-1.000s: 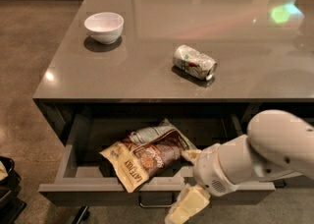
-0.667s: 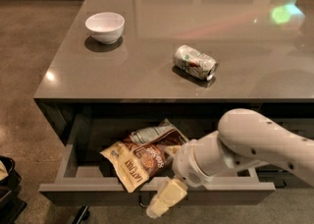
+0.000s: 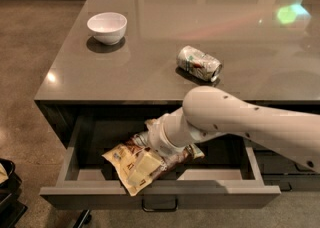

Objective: Pick brown chip bag from top drawer and place on counter

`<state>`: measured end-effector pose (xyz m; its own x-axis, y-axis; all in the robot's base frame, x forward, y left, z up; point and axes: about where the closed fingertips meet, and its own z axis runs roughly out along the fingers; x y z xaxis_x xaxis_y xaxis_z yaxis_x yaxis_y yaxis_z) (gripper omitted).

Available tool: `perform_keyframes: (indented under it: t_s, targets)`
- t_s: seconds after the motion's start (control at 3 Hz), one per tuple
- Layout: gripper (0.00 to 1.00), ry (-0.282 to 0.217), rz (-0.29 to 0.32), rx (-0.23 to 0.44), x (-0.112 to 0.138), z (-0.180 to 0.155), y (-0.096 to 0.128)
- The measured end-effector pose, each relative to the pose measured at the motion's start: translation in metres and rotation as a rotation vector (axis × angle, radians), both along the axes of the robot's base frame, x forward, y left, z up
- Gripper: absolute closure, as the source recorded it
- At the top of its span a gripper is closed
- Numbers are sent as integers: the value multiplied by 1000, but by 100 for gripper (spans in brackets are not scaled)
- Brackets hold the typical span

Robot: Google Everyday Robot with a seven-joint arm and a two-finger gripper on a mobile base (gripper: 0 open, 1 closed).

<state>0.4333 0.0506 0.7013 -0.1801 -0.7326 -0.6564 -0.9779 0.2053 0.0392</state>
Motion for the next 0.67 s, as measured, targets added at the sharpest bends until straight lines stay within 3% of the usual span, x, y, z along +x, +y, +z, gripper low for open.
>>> perform_keyframes:
  t_s: [0.33, 0.67]
  targets:
    - [0, -2, 14, -4, -3, 0, 4]
    - [0, 18, -9, -53, -21, -11, -12]
